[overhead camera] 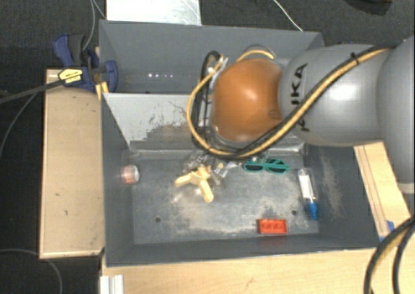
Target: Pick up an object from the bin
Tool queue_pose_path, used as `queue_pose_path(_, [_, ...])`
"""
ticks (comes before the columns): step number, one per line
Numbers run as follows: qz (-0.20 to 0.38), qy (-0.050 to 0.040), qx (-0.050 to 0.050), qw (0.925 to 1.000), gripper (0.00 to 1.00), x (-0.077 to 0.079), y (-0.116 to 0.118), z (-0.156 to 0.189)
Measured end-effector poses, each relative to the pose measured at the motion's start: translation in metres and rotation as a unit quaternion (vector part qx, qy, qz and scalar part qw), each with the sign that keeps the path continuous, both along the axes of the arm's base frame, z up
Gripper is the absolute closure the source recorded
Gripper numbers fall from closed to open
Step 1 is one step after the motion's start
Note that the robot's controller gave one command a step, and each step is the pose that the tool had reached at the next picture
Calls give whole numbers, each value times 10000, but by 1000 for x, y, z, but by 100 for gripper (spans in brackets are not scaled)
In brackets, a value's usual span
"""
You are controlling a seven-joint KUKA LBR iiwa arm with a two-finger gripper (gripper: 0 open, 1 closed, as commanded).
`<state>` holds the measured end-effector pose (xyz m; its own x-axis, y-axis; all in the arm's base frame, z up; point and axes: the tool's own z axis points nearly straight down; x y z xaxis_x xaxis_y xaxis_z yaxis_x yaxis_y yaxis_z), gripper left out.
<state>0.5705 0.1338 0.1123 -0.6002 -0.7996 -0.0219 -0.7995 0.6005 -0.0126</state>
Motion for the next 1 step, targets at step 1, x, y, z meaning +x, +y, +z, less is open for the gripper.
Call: queue_pose_path(1, [-176, -4, 7, 9998, 100, 1, 0, 5])
